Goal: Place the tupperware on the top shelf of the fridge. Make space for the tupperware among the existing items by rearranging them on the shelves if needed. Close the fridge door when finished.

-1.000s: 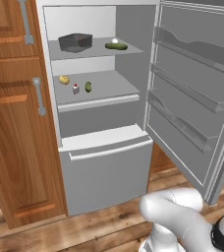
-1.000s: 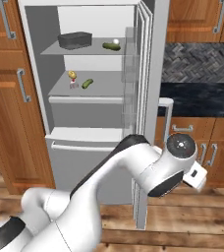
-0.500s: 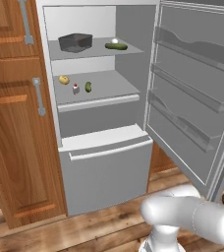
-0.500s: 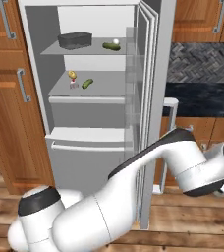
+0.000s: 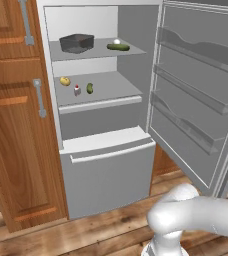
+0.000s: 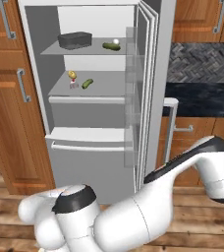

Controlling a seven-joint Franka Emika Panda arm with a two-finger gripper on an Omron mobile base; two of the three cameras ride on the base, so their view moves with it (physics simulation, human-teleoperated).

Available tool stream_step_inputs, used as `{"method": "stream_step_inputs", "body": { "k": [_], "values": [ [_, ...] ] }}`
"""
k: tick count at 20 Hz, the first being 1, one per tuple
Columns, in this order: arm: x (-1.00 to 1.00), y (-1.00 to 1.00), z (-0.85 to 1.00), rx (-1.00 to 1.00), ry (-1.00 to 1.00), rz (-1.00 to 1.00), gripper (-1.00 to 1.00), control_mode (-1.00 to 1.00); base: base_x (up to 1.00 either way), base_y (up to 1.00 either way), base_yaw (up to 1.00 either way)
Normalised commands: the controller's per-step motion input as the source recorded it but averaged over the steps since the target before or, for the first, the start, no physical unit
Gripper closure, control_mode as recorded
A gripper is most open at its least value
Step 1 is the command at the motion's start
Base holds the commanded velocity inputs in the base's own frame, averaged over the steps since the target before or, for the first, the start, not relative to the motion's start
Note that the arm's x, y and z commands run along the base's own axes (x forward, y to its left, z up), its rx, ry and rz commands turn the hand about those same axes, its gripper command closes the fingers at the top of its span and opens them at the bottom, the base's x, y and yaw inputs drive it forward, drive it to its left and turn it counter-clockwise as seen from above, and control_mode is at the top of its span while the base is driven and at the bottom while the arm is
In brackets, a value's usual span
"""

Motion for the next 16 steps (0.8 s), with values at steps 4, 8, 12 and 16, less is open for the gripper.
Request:
{"method": "stream_step_inputs", "body": {
  "k": [4,8,12,16],
  "values": [
    [0.85,0.14,-0.41,0.1,-0.02,0.11,-1.0,-1.0,0.0,0.0,0.0],
    [0.79,0.19,-0.18,0.11,-0.04,0.12,-1.0,-1.0,0.0,0.0,0.0],
    [0.5,0.49,-0.17,0.06,-0.02,0.17,-1.0,-1.0,0.0,0.0,0.0],
    [0.24,0.75,-0.19,0.03,0.0,0.19,-1.0,-1.0,0.0,0.0,0.0]
  ]
}}
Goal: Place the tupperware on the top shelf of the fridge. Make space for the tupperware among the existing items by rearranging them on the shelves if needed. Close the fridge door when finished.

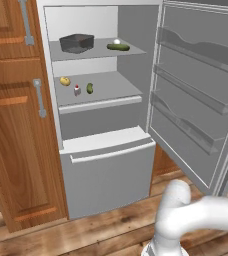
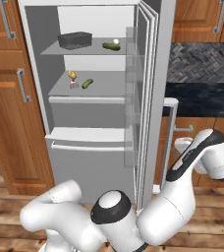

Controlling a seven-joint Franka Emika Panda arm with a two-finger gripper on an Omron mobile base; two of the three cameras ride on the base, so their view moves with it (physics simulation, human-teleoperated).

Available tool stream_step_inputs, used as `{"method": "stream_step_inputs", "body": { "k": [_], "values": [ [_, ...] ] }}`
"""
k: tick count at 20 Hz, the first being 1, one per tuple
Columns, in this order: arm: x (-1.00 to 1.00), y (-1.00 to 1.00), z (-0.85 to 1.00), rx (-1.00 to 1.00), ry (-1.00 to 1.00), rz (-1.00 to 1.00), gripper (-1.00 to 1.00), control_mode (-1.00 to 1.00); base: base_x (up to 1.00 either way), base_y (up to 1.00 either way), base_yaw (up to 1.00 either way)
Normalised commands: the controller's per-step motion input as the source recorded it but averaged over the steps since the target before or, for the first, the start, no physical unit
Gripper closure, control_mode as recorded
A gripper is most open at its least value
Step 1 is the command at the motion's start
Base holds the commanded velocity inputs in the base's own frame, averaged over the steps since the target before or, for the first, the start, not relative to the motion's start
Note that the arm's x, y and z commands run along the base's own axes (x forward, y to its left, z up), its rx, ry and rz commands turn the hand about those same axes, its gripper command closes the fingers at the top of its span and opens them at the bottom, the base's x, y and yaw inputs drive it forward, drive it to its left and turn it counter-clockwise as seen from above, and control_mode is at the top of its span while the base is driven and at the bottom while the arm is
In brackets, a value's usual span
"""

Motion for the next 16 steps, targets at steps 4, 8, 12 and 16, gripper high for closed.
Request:
{"method": "stream_step_inputs", "body": {
  "k": [4,8,12,16],
  "values": [
    [0.01,0.86,-0.04,0.09,0.0,0.21,-1.0,-1.0,0.0,0.0,0.0],
    [-0.14,1.0,-0.06,0.12,-0.04,0.25,-1.0,-1.0,0.0,0.0,0.0],
    [-0.25,1.0,-0.08,0.1,-0.16,0.24,-1.0,-1.0,0.0,0.0,0.0],
    [-0.08,1.0,-0.04,0.07,-0.2,0.21,-1.0,-1.0,0.0,0.0,0.0]
  ]
}}
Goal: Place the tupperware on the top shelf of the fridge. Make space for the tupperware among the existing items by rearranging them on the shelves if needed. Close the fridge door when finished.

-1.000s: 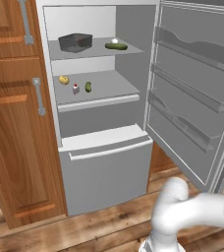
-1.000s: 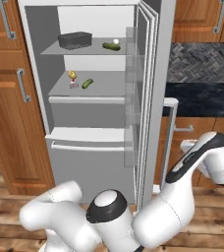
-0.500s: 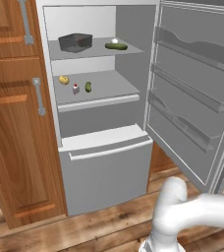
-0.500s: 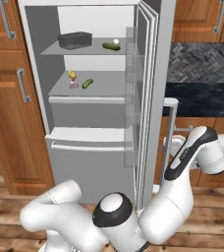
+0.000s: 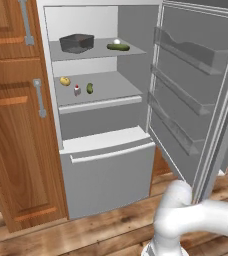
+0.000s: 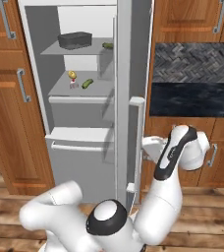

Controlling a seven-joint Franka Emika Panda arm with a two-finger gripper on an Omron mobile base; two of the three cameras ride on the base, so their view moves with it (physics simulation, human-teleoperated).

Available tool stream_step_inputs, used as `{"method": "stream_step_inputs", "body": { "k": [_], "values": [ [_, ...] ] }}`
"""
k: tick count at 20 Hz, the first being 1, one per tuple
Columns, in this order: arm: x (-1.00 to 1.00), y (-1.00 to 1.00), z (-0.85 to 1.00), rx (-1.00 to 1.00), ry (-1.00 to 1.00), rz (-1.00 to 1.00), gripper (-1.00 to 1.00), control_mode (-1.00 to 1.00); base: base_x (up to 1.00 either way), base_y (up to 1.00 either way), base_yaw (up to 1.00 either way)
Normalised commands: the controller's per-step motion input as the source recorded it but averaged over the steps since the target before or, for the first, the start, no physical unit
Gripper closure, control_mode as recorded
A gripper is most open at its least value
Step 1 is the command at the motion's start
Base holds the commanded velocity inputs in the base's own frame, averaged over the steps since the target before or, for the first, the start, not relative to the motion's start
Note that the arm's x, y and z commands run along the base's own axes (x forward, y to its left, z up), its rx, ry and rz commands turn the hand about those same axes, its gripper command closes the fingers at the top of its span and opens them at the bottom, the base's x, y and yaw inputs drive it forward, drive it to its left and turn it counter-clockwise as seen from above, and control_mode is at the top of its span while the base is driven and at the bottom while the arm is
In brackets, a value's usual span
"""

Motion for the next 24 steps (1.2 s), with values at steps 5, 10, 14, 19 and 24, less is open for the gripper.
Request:
{"method": "stream_step_inputs", "body": {
  "k": [5,10,14,19,24],
  "values": [
    [0.01,1.0,0.02,0.05,-0.27,0.13,-1.0,-1.0,0.0,0.0,0.0],
    [0.14,1.0,0.23,0.06,-0.33,0.06,-1.0,-1.0,0.0,0.0,0.0],
    [0.29,1.0,0.37,0.03,-0.35,0.0,-1.0,-1.0,0.0,0.0,0.0],
    [0.37,1.0,0.39,0.0,-0.32,-0.02,-1.0,-1.0,0.0,0.0,0.0],
    [0.64,0.98,0.11,-0.02,-0.13,-0.21,-1.0,-1.0,0.0,0.0,0.0]
  ]
}}
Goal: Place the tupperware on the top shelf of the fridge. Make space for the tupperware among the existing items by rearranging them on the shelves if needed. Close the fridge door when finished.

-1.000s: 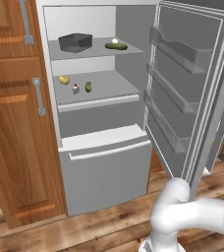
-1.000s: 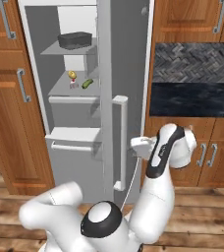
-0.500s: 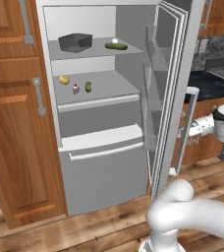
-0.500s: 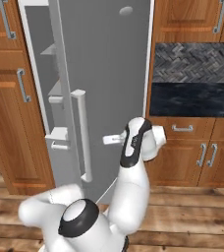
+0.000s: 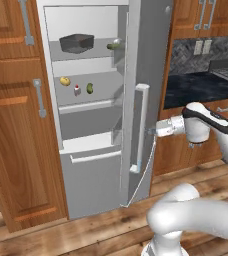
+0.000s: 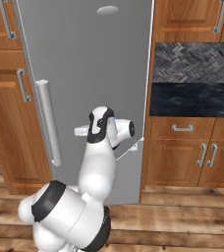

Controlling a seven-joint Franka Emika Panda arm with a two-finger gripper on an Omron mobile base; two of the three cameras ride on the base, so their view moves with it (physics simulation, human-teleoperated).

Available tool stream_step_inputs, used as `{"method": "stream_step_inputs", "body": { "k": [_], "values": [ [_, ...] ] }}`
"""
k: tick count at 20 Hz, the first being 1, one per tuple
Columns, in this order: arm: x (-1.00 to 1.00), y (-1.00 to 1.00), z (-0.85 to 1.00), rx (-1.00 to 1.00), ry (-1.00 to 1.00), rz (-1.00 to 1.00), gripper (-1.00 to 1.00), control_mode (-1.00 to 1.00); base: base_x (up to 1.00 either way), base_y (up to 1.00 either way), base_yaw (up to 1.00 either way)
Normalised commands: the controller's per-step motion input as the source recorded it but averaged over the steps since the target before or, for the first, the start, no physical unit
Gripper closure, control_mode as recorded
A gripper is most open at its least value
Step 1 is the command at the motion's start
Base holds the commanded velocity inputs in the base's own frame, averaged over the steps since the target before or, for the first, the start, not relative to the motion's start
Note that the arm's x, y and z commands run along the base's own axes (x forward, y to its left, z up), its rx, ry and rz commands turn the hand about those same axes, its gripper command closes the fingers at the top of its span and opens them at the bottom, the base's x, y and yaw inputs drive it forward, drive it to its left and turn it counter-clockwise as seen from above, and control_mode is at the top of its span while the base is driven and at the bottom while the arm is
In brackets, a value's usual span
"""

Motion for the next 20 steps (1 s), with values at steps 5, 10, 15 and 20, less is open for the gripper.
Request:
{"method": "stream_step_inputs", "body": {
  "k": [5,10,15,20],
  "values": [
    [0.76,0.72,0.09,-0.09,0.01,-0.44,-1.0,-1.0,0.0,0.0,0.0],
    [0.75,0.53,0.36,-0.14,0.08,-0.46,-1.0,-1.0,0.0,0.0,0.0],
    [0.66,0.54,0.58,-0.18,0.11,-0.46,-1.0,-1.0,0.0,0.0,0.0],
    [0.69,0.39,0.58,-0.16,0.18,-0.45,-1.0,-1.0,0.0,0.0,0.0]
  ]
}}
